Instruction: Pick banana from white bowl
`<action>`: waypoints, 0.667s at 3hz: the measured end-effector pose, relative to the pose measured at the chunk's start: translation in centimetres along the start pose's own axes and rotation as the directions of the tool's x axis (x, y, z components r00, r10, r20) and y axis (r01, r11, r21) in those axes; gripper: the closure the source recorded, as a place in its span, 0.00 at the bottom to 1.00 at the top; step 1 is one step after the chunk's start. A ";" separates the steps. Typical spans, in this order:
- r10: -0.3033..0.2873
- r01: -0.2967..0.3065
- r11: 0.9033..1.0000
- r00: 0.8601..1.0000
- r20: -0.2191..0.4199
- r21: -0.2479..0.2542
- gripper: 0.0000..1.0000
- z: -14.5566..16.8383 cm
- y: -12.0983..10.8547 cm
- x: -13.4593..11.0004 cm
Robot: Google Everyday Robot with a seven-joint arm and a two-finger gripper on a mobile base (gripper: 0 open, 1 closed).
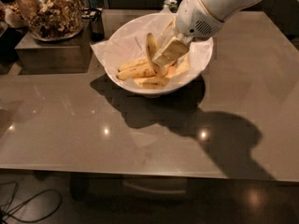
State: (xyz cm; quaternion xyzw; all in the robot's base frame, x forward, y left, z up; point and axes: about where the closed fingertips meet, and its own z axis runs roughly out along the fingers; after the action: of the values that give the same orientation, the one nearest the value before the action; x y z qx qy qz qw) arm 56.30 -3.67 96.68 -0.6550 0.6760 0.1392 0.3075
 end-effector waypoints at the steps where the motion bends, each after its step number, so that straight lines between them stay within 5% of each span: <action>1: 0.018 -0.016 0.999 0.998 -0.063 0.032 1.00 -3.7 2.3 0.0; 2: 0.057 -0.052 0.996 0.996 -0.072 0.074 1.00 -6.6 4.9 0.3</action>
Offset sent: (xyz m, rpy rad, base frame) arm -0.1002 -0.0655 0.0533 -0.0498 -0.0216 -0.1870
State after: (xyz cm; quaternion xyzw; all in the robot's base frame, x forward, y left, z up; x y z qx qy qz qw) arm 50.03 -7.34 100.56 -0.6295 0.7093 0.0984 0.3017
